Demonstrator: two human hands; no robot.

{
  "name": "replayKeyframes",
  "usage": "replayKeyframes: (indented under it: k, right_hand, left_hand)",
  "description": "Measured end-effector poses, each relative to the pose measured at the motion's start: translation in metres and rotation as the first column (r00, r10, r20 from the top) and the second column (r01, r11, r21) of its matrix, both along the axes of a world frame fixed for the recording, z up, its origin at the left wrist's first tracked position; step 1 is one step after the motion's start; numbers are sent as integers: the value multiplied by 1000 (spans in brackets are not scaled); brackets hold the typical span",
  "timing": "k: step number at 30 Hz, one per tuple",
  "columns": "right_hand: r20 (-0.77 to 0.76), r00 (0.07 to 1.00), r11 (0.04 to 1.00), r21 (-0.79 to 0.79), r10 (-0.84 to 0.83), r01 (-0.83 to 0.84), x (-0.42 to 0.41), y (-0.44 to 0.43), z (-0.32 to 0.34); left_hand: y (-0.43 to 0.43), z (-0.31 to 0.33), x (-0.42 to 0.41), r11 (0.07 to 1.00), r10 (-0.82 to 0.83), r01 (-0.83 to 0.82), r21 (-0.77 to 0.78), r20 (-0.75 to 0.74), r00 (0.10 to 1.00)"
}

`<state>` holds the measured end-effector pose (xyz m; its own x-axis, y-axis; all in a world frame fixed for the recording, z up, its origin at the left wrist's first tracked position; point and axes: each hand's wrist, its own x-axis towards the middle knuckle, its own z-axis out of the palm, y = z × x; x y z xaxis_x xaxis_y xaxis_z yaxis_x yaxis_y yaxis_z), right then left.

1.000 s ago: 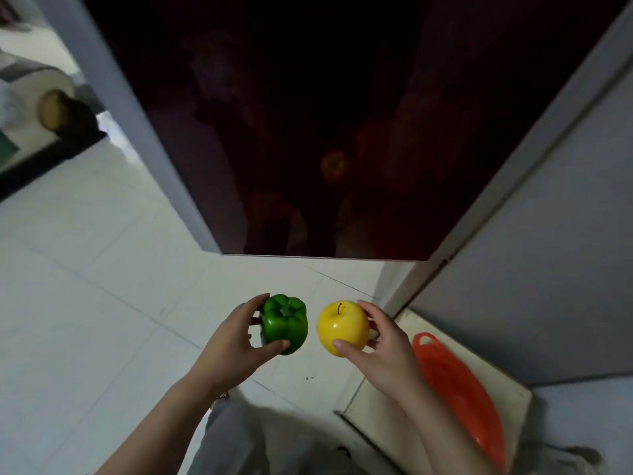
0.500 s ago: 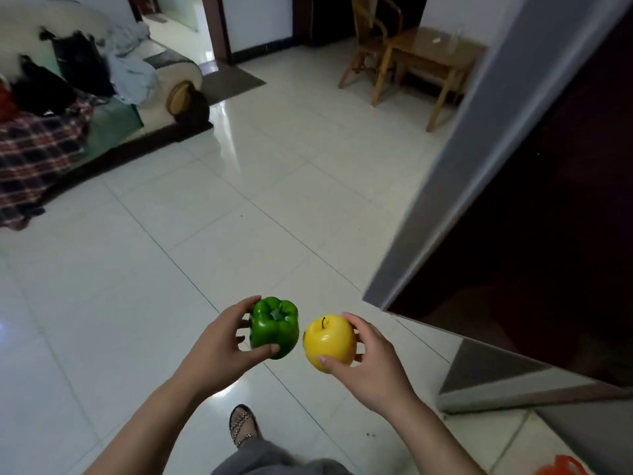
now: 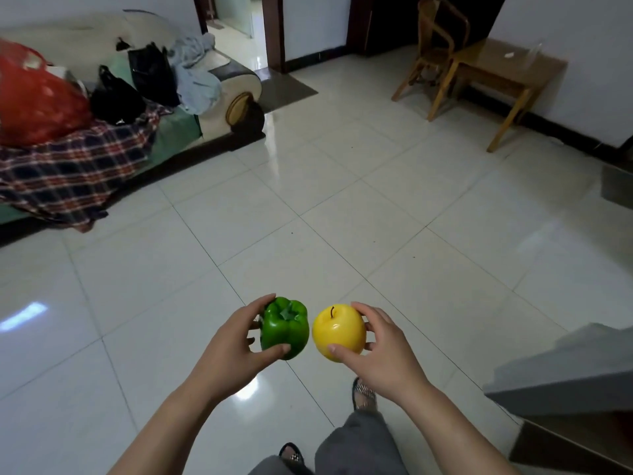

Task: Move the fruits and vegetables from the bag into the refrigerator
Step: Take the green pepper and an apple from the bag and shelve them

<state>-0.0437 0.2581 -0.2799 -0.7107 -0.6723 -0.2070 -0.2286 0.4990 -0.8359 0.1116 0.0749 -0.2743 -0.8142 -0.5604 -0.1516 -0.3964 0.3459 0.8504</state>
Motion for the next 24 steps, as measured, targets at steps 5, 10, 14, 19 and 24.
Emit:
replayKeyframes:
  k: [5,10,14,19,24]
  right_hand:
    - [-8,1000,1000,16,-9,9,-40,-39,-4]
    - [-12,998,998,4,-57,57,-109,-71,-12]
    - [-35,994,995,-10,-100,99,-191,-95,-14]
    - [-108,977,983,-24,-185,183,-298,-102,-1]
    - [-114,913,920,-61,-391,387,-370,-68,9]
  left_hand:
    - [-38,-2,-42,1000,-18,18,-2,18,1000]
    - [-77,-5,-120,998,-63,63,-2,28,998]
    - [-103,-6,-210,994,-110,110,-17,26,994]
    - [-120,0,-337,976,-217,217,-30,-3,976]
    - [-105,11,-453,915,-401,398,-61,-32,916]
